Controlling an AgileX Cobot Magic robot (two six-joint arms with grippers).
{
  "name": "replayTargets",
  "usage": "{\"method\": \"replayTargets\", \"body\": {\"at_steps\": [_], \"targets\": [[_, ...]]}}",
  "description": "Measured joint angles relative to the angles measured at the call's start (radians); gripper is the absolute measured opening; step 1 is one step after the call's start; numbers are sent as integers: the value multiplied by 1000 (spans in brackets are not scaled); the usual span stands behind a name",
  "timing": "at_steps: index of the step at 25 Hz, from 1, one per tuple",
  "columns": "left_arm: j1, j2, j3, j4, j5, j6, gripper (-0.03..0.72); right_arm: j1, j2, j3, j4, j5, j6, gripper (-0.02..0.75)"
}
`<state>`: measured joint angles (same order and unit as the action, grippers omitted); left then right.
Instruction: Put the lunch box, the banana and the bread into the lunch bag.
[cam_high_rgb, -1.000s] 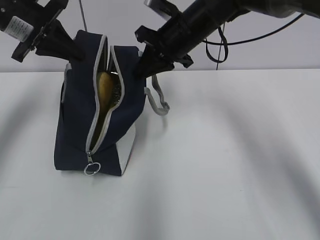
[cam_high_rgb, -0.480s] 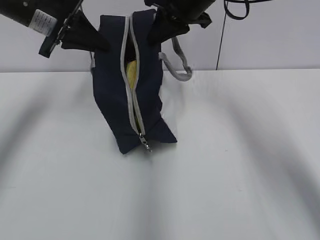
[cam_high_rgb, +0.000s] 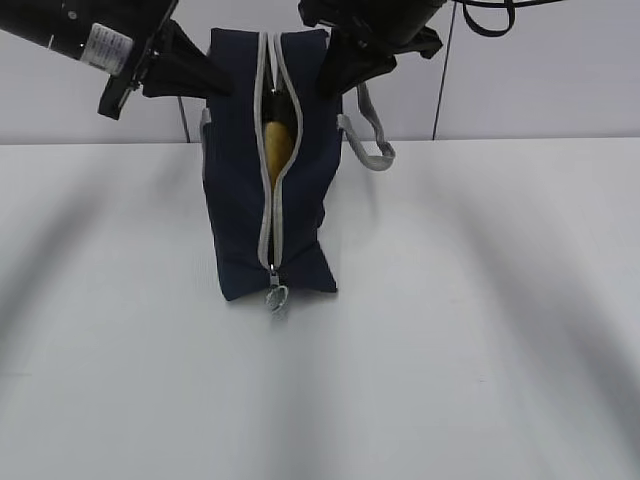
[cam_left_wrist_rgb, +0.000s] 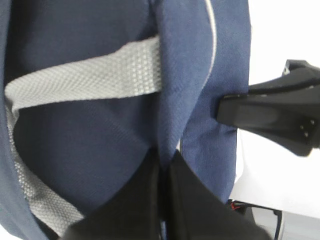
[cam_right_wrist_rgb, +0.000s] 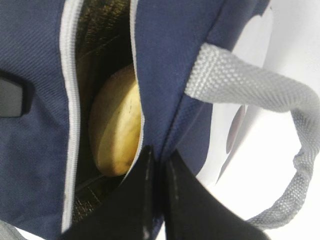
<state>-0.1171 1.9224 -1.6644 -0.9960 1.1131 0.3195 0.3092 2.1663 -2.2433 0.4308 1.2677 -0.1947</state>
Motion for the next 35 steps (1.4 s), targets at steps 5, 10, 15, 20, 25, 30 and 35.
{"method": "replayTargets", "body": {"at_steps": [5,10,15,20,25,30,35], "targets": [[-2,15,0,-33,-38,6,-3,0,0,0,-34,0,18,-6],[-2,16,0,-36,-68,7,-3,0,0,0,-41,0,26,-6],[-4,32,0,-84,-68,20,-3,0,-4,0,-42,0,29,-6],[-7,38,0,-92,-68,35,-3,0,-21,0,-47,0,30,-6],[-12,51,0,-100,-70,35,-3,0,-34,41,-48,-2,30,-6],[-12,54,0,-98,-72,35,-3,0,-35,103,-69,-13,30,-6],[-12,54,0,-76,-80,35,-2,0,-36,104,-82,-18,30,-5]]}}
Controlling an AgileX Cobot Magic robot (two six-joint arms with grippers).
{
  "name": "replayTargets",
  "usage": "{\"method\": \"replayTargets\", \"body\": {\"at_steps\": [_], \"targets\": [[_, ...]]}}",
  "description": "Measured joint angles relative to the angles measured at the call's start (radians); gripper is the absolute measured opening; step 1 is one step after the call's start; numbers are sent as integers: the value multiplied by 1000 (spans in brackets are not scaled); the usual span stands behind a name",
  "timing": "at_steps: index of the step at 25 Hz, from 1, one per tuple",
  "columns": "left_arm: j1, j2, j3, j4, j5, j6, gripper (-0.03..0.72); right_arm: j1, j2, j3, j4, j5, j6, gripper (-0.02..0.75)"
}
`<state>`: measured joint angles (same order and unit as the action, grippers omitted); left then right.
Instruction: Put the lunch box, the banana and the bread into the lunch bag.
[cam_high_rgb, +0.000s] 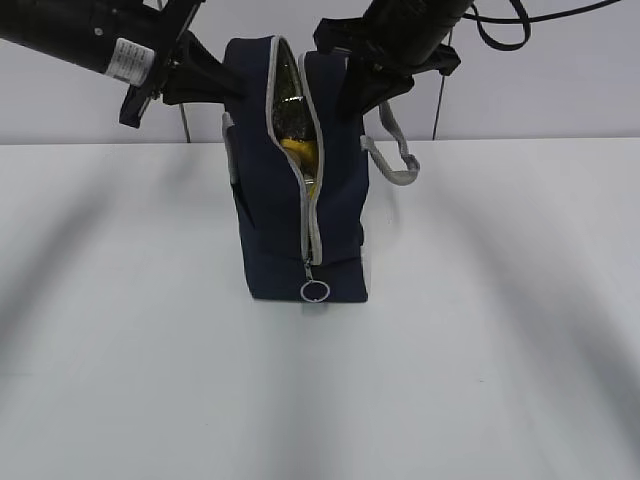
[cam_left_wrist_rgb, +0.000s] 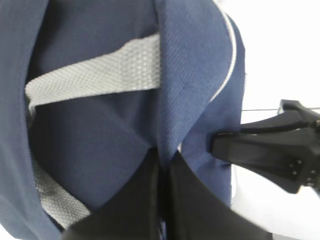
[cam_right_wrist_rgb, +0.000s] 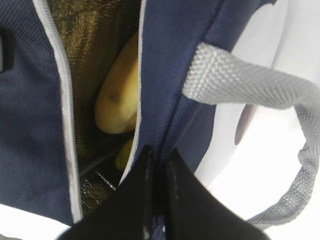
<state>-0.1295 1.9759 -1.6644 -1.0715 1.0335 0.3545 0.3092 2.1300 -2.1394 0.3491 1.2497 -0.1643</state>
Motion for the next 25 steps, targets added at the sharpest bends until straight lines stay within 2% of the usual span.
{"method": "replayTargets", "body": {"at_steps": [10,13,15,17,21,23,25], "targets": [[-1,17,0,19,3,11,8,0,0,0,0,0,0,-1],[-1,17,0,23,10,18,22,0,0,0,0,0,0,26],[-1,17,0,24,16,19,55,0,0,0,0,0,0,75],[-1,17,0,27,20,20,125,0,0,0,0,0,0,170],[-1,17,0,32,33,20,340,0,0,0,0,0,0,407],[0,15,0,35,38,20,412,0,0,0,-14,0,0,473],[6,2,0,38,41,20,439,0,-2,0,-38,0,0,501]]}}
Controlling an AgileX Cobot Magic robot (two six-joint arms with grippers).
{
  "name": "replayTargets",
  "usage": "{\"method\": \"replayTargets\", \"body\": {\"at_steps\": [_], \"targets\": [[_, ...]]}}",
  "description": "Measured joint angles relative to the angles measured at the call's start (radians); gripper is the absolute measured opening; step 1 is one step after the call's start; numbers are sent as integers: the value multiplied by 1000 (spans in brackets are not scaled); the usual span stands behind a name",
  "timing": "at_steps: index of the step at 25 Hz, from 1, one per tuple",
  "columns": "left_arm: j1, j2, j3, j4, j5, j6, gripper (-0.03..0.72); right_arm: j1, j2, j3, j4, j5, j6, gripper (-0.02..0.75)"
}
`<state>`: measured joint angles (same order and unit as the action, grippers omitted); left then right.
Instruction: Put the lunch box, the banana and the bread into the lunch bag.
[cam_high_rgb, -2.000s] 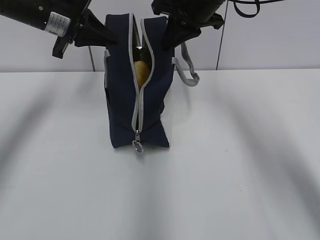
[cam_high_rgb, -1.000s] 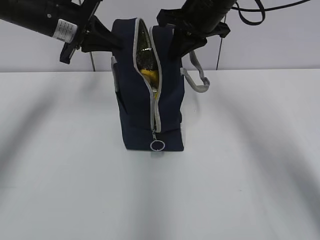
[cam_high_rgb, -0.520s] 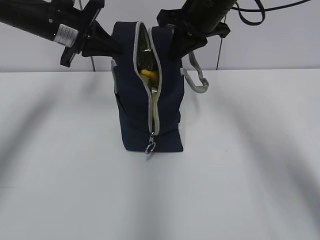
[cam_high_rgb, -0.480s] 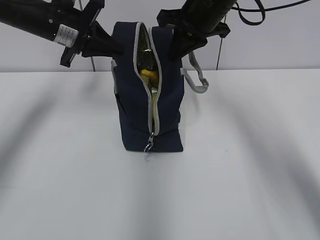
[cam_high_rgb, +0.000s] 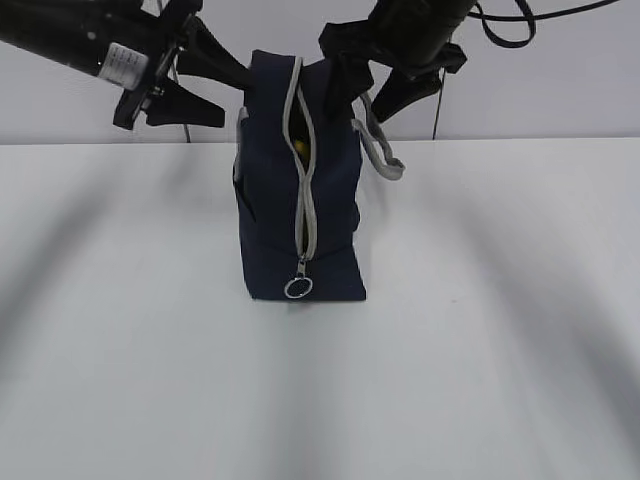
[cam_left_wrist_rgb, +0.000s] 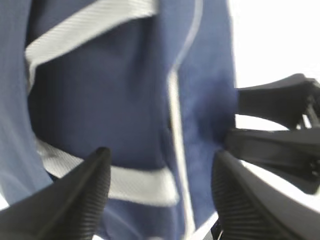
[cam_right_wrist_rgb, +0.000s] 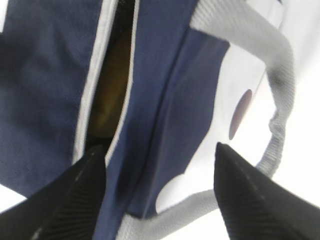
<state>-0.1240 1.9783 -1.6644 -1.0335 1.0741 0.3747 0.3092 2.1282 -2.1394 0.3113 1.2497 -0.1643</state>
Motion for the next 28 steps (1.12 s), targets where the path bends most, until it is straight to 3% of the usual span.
{"method": "replayTargets", "body": {"at_steps": [6,12,17,28], "targets": [[26,-61,-50,49,67,-17,455,0,-61,2,-33,0,0,514],[25,-147,-86,286,146,-119,456,0,-173,18,-39,0,0,515],[18,-233,-88,451,161,-188,452,17,-310,154,-85,2,-7,515],[-119,-449,-8,558,173,-213,444,28,-593,500,-107,2,-110,513]]}}
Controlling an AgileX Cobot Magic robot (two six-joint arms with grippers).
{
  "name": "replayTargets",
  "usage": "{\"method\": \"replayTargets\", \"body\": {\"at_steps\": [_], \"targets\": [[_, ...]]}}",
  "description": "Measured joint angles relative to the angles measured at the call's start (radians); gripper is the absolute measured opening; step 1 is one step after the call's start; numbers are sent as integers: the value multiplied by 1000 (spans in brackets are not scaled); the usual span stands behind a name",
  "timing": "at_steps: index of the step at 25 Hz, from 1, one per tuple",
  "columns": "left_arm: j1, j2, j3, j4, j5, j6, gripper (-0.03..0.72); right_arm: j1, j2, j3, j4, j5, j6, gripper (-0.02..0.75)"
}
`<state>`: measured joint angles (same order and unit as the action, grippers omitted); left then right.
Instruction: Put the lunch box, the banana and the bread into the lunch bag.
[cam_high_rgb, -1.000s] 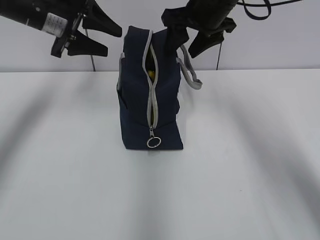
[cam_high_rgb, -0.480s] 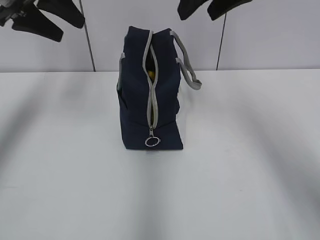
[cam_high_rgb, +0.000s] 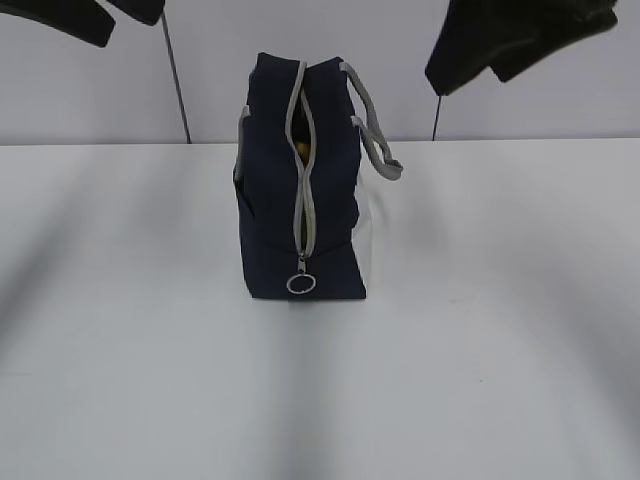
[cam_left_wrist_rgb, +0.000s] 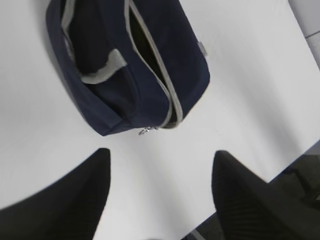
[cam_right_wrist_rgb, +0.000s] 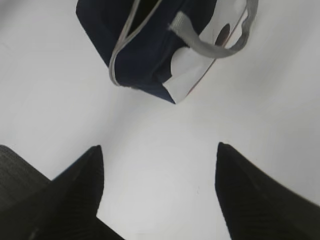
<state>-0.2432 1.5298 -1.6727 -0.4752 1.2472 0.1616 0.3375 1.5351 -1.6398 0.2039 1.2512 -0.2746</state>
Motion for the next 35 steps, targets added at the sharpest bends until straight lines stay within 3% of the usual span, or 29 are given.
{"method": "replayTargets", "body": {"at_steps": [4,11,18,26,35], "targets": [[-15,-80,88,14,4,0,435,0,-92,164,33,-76,-43,512],[-15,-191,270,58,4,-1,434,0,-284,495,125,-352,-176,512],[-15,-228,399,64,-6,-1,434,0,-417,781,325,-584,-461,512],[-15,-229,435,37,-81,-1,434,0,-419,934,384,-816,-504,511],[-15,-229,435,60,-141,1,434,4,-419,971,462,-979,-572,511]]}}
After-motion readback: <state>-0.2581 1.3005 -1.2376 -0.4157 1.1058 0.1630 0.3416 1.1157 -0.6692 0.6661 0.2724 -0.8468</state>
